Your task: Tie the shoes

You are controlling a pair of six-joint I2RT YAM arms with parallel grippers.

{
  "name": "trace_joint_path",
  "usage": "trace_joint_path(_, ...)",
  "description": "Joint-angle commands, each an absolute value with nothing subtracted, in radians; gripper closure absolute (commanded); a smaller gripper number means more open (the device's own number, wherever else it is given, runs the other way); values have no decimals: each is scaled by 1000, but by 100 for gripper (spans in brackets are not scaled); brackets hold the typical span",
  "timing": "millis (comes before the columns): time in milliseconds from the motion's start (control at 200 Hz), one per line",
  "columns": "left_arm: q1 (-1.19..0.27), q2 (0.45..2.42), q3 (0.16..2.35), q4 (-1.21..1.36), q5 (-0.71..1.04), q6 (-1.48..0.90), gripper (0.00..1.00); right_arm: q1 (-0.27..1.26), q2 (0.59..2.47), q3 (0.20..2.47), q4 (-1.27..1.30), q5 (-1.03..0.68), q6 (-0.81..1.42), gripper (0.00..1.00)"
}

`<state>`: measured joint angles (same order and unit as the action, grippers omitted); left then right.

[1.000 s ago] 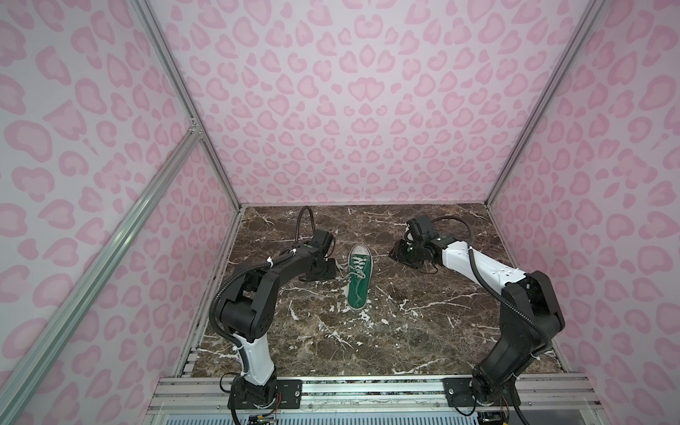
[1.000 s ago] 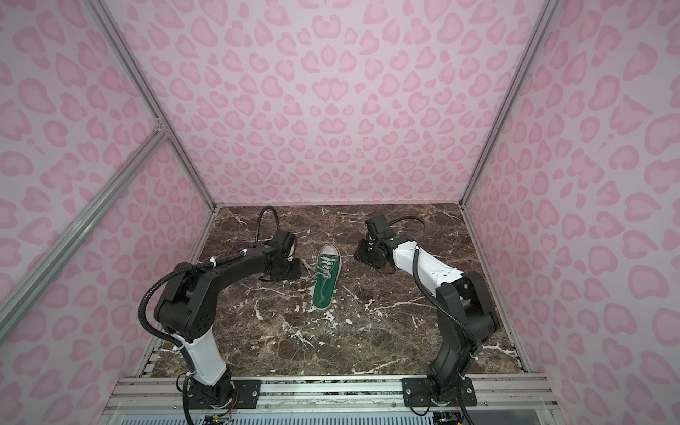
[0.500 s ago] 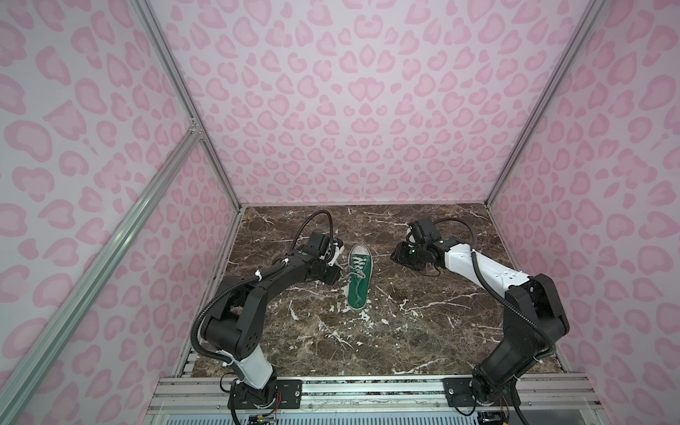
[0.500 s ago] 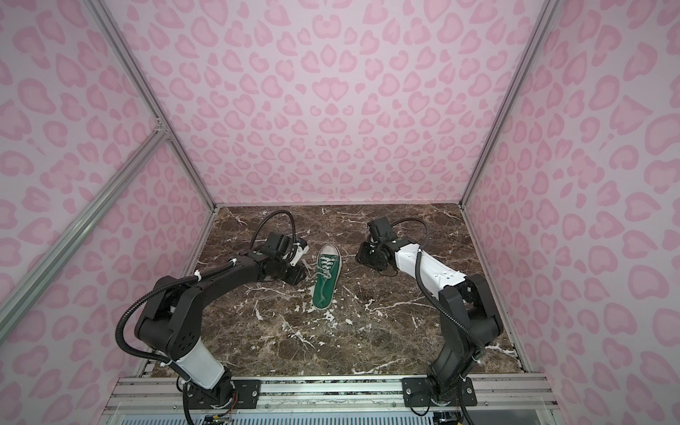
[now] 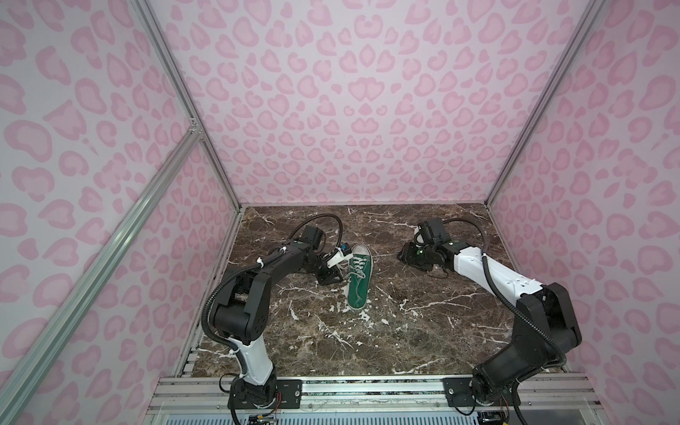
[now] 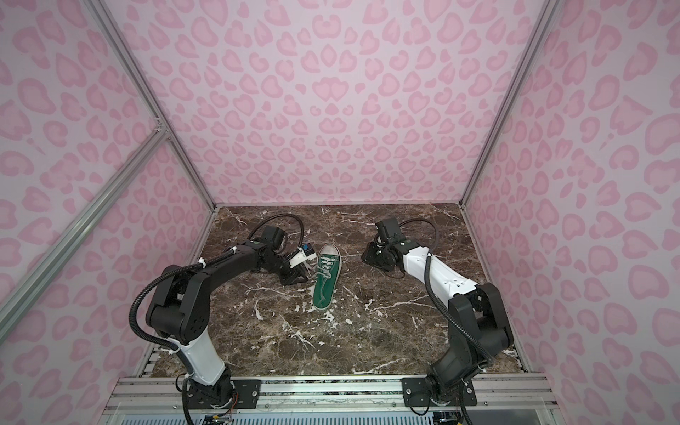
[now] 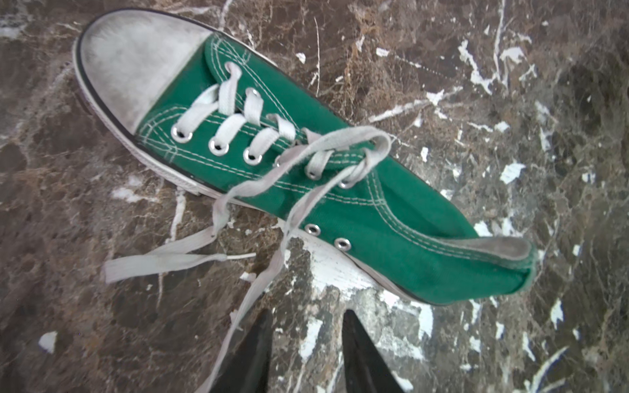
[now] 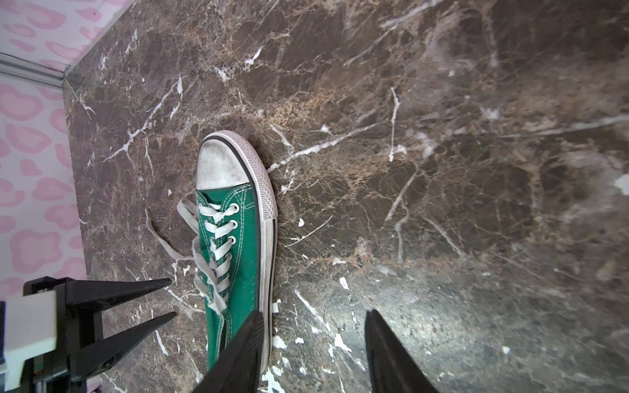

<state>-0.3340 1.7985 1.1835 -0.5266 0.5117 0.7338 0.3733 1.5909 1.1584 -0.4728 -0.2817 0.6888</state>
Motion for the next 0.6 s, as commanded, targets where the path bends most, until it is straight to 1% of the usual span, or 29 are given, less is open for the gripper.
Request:
trace_joint_path(0,-334,1779,1150,-470,445,811,62,360,1577,1140,-480,-285,675,50)
trace_joint_path(160,-345,1760,1072,-333,355,846,62,341,1571,1122,-479,-294,668,50)
trace_joint_path(255,-351,1750,1039,-276,352,873,62,333,1572,1116,-477,-299,665,49)
trace_joint_path(595,-378,1810,1096,-324,367,942,61,306,1581,1103,-479,-314,656,49)
